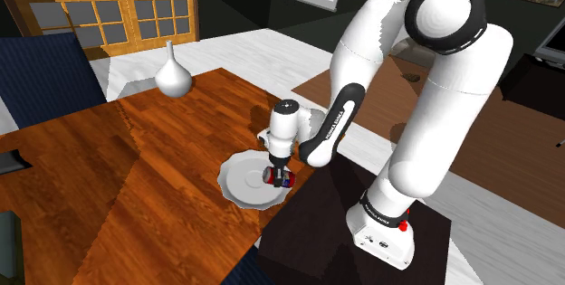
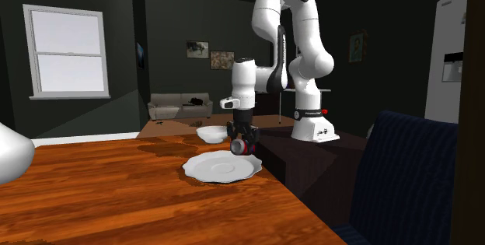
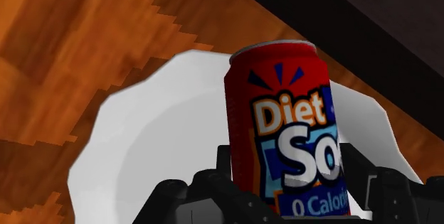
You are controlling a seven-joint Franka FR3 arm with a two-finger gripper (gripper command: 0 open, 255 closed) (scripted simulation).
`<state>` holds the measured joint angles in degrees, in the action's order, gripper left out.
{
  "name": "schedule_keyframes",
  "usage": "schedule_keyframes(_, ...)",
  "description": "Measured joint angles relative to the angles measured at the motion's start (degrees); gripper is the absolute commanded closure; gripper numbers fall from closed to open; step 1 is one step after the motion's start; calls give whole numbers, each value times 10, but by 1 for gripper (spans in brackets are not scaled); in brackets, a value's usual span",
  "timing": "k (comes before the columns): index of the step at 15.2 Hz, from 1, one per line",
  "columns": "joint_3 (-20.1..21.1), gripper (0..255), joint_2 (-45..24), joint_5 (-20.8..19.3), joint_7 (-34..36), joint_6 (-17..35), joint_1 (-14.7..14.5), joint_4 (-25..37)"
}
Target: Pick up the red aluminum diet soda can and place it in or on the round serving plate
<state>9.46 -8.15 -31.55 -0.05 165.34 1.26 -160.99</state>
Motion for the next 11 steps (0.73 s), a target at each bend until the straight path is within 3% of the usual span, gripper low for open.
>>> schedule_keyframes(6,44,255,76,121,-89,-48,12,-20)
schedule_keyframes(11,48,255,130,193,-147,-92,0,-26)
